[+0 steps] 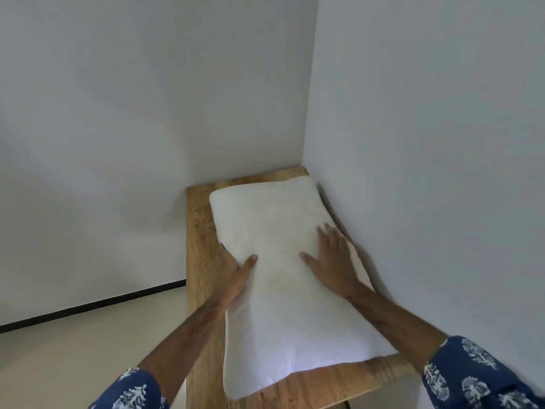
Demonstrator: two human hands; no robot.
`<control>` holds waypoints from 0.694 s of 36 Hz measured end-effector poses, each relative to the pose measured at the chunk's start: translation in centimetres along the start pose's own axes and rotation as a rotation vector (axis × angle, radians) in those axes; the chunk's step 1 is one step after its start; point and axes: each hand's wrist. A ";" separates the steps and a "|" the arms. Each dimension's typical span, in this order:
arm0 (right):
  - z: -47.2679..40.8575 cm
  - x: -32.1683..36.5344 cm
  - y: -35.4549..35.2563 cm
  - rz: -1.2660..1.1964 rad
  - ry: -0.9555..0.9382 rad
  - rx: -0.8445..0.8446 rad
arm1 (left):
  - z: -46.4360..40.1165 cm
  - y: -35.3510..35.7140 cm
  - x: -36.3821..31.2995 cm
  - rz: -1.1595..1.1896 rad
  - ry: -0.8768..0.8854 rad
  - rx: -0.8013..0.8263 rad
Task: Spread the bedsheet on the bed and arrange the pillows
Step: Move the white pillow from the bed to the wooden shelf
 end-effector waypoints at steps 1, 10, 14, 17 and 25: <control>0.3 0.7 0.8 0.030 -0.075 0.024 | -1.2 0.1 0.5 -0.021 0.004 0.004; -1.8 1.5 3.4 0.214 -0.106 0.026 | -5.3 1.9 0.1 -0.646 0.276 -0.043; -3.0 0.9 3.2 0.242 -0.086 0.045 | -5.6 3.1 0.8 -0.893 0.377 -0.011; -3.4 0.7 3.4 0.259 -0.090 0.044 | -6.3 3.1 1.2 -1.004 0.416 0.024; -5.9 0.4 3.0 0.263 -0.088 0.066 | -7.8 2.8 0.9 -1.061 0.385 0.108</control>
Point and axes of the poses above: each hand's wrist, its own z-axis away from the middle knuckle, its own y-axis out of the palm, x = y × z, and after that the axes turned 7 degrees about x, right-handed
